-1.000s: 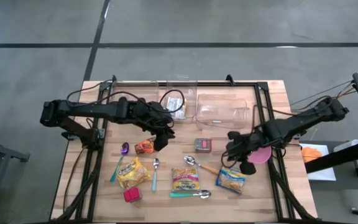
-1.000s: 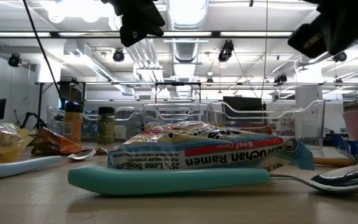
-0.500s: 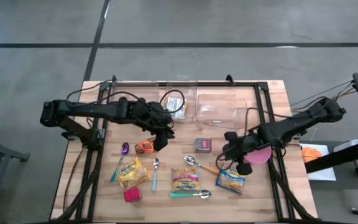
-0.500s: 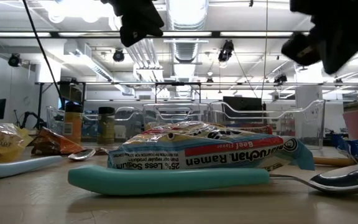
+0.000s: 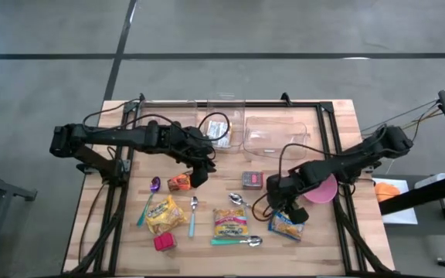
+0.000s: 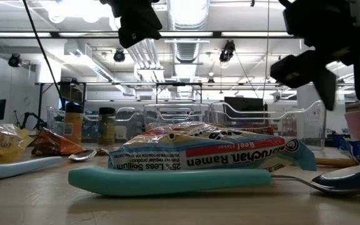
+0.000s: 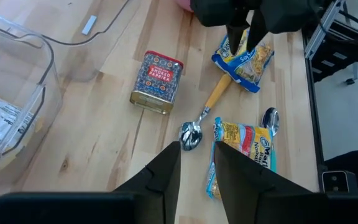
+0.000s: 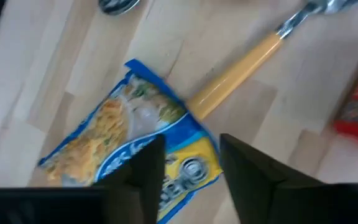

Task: Pick & Place Food Item
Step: Put the blue noodle pack into the middle transparent bin

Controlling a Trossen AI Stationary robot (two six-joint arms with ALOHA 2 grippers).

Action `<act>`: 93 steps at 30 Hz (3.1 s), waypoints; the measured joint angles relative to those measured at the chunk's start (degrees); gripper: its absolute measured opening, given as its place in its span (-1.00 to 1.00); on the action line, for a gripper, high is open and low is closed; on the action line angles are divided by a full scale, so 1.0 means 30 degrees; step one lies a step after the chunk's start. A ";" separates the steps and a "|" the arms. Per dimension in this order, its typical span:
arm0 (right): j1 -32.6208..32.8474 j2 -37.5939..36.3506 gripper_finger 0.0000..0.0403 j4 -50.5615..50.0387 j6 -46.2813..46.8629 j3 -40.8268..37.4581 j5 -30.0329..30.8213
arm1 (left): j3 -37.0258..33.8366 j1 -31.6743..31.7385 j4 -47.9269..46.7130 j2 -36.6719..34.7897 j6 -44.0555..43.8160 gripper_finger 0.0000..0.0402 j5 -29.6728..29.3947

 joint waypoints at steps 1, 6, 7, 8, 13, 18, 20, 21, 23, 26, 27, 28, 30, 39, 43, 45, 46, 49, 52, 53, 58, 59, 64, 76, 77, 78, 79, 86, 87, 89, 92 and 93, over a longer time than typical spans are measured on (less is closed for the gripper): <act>0.0000 0.0190 -0.16 -0.0039 -0.0175 0.0218 0.0304 | 0.0000 0.0000 -0.0019 0.0000 0.0000 -0.48 0.0002; -0.0007 0.1190 0.14 -0.0219 -0.1250 0.0812 0.0596 | 0.0000 0.0000 -0.0083 0.0000 0.0000 -0.48 0.0002; -0.0002 0.1417 0.17 -0.0294 -0.1246 0.0804 0.0588 | 0.0000 0.0000 -0.0124 0.0000 0.0000 -0.48 0.0002; 0.0000 0.1618 0.20 -0.0351 -0.1239 0.0751 0.0577 | 0.0000 0.0000 -0.0128 0.0000 0.0000 -0.48 0.0002; -0.0044 0.2485 0.23 -0.0901 -0.2043 0.0652 0.0242 | 0.0000 0.0000 -0.0128 0.0000 0.0000 -0.48 0.0033; -0.0564 0.2940 0.23 -0.0854 -0.2113 0.0576 -0.0424 | 0.0000 0.0000 -0.0128 0.0000 0.0000 -0.48 0.0067; -0.0911 0.3183 0.23 -0.0875 -0.2169 0.0435 -0.0878 | 0.0000 0.0000 -0.0128 0.0000 0.0000 -0.48 0.0067; -0.1101 0.3291 0.22 -0.0851 -0.2199 0.0400 -0.0903 | 0.0000 0.0000 -0.0129 0.0000 -0.0007 -0.48 0.0074; -0.1473 0.3533 0.17 -0.0812 -0.2421 0.0279 -0.1092 | 0.0000 0.0000 -0.0161 0.0000 -0.0007 -0.48 0.0067; -0.2077 0.3929 0.03 -0.0801 -0.2852 0.0067 -0.1829 | 0.0000 0.0000 -0.0260 0.0000 -0.0007 -0.48 0.0074; -0.2213 0.4057 -0.03 -0.0801 -0.2871 0.0026 -0.1997 | 0.0000 0.0000 -0.0300 0.0000 -0.0007 -0.48 0.0074; -0.2340 0.4144 -0.09 -0.0794 -0.2882 -0.0010 -0.2081 | 0.0000 0.0000 -0.0374 0.0000 -0.0007 -0.48 0.0074; -0.2575 0.4210 -0.25 -0.0796 -0.2998 -0.0102 -0.2424 | 0.0000 0.0000 -0.0570 0.0000 -0.0015 -0.48 0.0074; -0.2653 0.4203 -0.93 -0.0920 -0.2961 -0.0237 -0.3041 | 0.0000 0.0000 -0.0740 0.0000 -0.0066 -0.48 0.0074; -0.2659 0.4114 -0.96 -0.1278 -0.2546 -0.0234 -0.2995 | 0.0000 0.0000 -0.0740 0.0000 -0.0058 -0.48 0.0074; -0.2659 0.3885 -0.96 -0.1508 -0.2206 -0.0259 -0.2960 | 0.0000 0.0000 -0.0740 0.0000 -0.0058 -0.48 0.0074; -0.2659 0.3692 -0.96 -0.1632 -0.2044 -0.0259 -0.2960 | 0.0000 0.0000 -0.0740 0.0000 -0.0058 -0.48 0.0074; -0.2659 0.2829 -0.96 -0.1854 -0.1454 -0.0259 -0.2938 | 0.0000 0.0000 -0.0742 0.0000 -0.0047 -0.48 0.0074; -0.2659 0.1649 -0.96 -0.1856 -0.0774 -0.0259 -0.2913 | 0.0000 0.0000 -0.0741 0.0000 -0.0012 -0.48 0.0074; -0.2659 0.1191 -0.96 -0.1845 -0.0501 -0.0259 -0.2909 | 0.0000 0.0000 -0.0747 0.0000 0.0007 -0.48 0.0074; -0.2652 -0.1073 -0.97 -0.1852 0.0820 -0.0259 -0.2909 | 0.0000 0.0000 -0.0740 0.0000 0.0007 -0.48 0.0074; -0.2652 -0.1525 -0.97 -0.1842 0.1024 -0.0259 -0.2887 | 0.0000 0.0000 -0.0740 0.0000 0.0015 -0.48 0.0074; -0.2603 -0.3469 -0.97 -0.1817 0.1473 -0.0252 -0.2200 | 0.0000 0.0000 -0.0740 0.0000 0.0015 -0.48 0.0074; -0.2616 -0.5999 -0.97 -0.0846 0.1479 -0.0244 -0.1751 | 0.0000 0.0015 -0.0740 0.0000 0.0048 -0.48 0.0074; -0.2621 -0.6157 -0.97 -0.0516 0.1496 -0.0244 -0.1743 | 0.0000 0.0015 -0.0740 0.0000 0.0015 -0.48 0.0074; -0.2647 -0.6308 -0.97 -0.0124 0.1583 -0.0244 -0.1707 | 0.0000 0.0015 -0.0740 0.0000 0.0007 -0.48 0.0069; -0.2678 -0.6446 -0.97 0.0272 0.1765 -0.0244 -0.1591 | 0.0000 0.0015 -0.0740 0.0000 0.0007 -0.48 0.0067; -0.3300 -0.7060 -0.97 0.1647 0.2969 -0.0230 -0.0659 | 0.0000 0.0015 -0.0733 0.0000 0.0000 -0.48 0.0067; -0.3451 -0.7087 -0.97 0.1642 0.3121 -0.0230 -0.0639 | 0.0000 0.0015 -0.0733 0.0000 0.0000 -0.48 0.0067; -0.3666 -0.7097 -0.97 0.1664 0.3401 -0.0245 -0.0617 | 0.0000 0.0015 -0.0733 0.0000 0.0000 -0.48 0.0060; -0.3789 -0.7044 -0.97 0.1638 0.3482 -0.0559 -0.0563 | 0.0000 0.0015 -0.0733 0.0000 0.0000 -0.48 0.0053; -0.3789 -0.6929 -0.97 0.1619 0.3528 -0.0693 -0.0513 | 0.0000 0.0015 -0.0733 0.0000 0.0000 -0.48 0.0053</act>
